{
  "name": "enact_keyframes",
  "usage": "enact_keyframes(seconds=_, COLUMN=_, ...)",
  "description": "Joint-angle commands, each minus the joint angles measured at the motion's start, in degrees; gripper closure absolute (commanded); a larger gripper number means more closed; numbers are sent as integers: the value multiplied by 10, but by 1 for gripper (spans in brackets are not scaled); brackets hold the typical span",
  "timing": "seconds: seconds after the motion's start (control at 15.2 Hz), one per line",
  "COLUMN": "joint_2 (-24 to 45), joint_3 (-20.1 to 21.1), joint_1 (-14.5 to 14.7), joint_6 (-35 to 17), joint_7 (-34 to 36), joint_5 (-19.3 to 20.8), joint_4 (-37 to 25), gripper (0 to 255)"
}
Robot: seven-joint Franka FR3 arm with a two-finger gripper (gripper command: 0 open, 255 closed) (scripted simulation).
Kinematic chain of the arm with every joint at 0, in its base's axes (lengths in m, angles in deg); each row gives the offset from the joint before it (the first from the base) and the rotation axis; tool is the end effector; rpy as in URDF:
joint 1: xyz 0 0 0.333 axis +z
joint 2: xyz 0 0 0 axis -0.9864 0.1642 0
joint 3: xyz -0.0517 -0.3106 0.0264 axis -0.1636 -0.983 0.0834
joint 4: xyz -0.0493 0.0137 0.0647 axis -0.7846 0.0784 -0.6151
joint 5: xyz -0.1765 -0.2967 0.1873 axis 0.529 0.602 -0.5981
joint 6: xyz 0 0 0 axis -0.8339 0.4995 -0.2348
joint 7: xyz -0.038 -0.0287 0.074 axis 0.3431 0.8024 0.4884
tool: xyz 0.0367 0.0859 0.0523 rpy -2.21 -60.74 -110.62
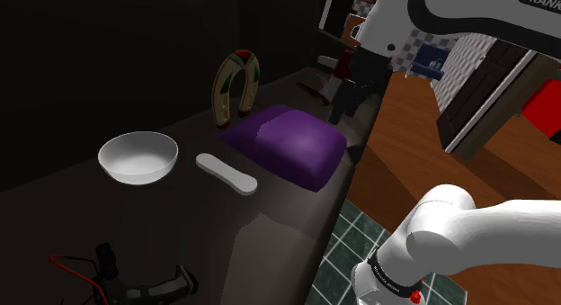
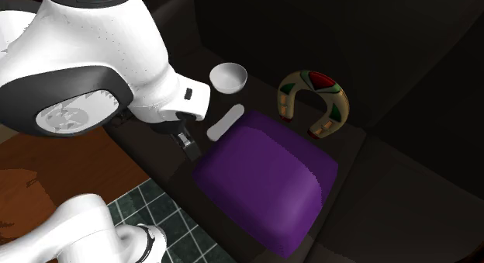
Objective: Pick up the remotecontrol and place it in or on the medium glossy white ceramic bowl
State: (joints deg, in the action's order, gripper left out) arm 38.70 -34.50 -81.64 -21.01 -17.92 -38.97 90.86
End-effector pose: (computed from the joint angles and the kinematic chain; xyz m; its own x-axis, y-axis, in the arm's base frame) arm 0.2982 0.0308 0.6035 0.9986 0.0458 0.0269 0.0472 -0.9973 -0.0563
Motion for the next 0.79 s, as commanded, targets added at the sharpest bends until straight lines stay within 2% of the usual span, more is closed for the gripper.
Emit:
enact_keyframes(seconds=0.0, joint_2=0, joint_3=0, joint_1=0, joint_6=0, joint_7=0, joint_5=0, joint_4=0, gripper=0)
enact_keyframes(seconds=0.73, joint_2=175, joint_3=72, joint_1=19, joint_6=-188, joint_7=23, joint_5=-11, joint_4=15, gripper=0)
